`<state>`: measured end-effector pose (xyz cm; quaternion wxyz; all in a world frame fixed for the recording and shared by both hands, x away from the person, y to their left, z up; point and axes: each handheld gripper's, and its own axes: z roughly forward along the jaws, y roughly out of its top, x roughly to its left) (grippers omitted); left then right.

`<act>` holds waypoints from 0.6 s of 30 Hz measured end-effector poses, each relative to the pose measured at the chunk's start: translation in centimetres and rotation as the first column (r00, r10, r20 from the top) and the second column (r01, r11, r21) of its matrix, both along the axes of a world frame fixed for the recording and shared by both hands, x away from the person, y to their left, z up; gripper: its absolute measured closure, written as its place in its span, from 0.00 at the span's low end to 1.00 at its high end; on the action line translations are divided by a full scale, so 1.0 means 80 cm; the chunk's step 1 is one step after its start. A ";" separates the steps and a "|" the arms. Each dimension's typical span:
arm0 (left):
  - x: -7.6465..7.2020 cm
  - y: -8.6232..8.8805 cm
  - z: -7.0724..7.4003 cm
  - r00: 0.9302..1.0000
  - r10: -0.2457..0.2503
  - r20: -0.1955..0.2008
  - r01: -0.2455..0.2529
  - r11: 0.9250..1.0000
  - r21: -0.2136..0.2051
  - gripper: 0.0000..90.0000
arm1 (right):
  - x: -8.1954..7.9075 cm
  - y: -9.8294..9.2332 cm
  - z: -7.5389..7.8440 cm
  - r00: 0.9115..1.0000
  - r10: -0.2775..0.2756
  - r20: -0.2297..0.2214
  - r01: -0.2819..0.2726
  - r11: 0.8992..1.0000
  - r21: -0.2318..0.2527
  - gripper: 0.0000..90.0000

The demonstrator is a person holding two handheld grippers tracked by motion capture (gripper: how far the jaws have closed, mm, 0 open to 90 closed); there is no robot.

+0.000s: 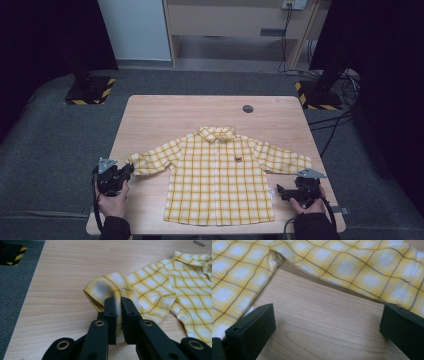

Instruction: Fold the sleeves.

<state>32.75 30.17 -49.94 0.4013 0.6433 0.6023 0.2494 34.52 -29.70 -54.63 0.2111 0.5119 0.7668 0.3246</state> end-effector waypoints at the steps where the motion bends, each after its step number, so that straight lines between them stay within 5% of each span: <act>1: -0.001 -0.001 0.001 1.000 -0.002 0.005 0.002 1.000 -0.002 0.92 | 0.000 0.000 0.000 1.000 0.000 0.000 0.000 1.000 0.000 0.00; 18: -0.003 -0.026 0.014 0.996 -0.078 0.033 0.079 0.997 -0.012 0.91 | 0.000 0.000 0.000 1.000 0.000 0.000 0.000 1.000 0.000 0.00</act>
